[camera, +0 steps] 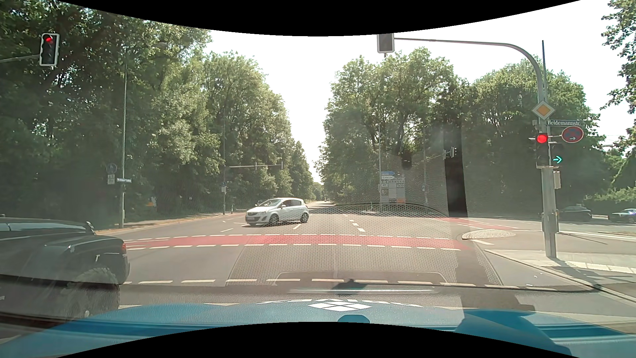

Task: Follow the waypoints while adhering to traffic rules and regulations

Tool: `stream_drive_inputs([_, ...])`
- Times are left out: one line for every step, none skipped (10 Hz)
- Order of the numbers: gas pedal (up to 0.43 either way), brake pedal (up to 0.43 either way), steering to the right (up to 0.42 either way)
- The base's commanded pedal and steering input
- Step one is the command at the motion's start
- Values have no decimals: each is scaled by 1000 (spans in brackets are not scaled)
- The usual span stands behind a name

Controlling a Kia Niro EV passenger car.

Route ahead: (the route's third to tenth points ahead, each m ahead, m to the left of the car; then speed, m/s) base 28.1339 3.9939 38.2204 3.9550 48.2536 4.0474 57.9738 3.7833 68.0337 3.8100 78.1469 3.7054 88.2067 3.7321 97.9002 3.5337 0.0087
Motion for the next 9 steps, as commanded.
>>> stream_drive_inputs([0, 220, -5])
stream_drive_inputs([0, 220, -5])
stream_drive_inputs([0, 220, -5])
stream_drive_inputs([0, 220, -5])
stream_drive_inputs([0, 220, -5])
stream_drive_inputs([0, 220, -5])
stream_drive_inputs([0, 220, -5])
stream_drive_inputs([0, 220, -5])
stream_drive_inputs([0, 220, -5])
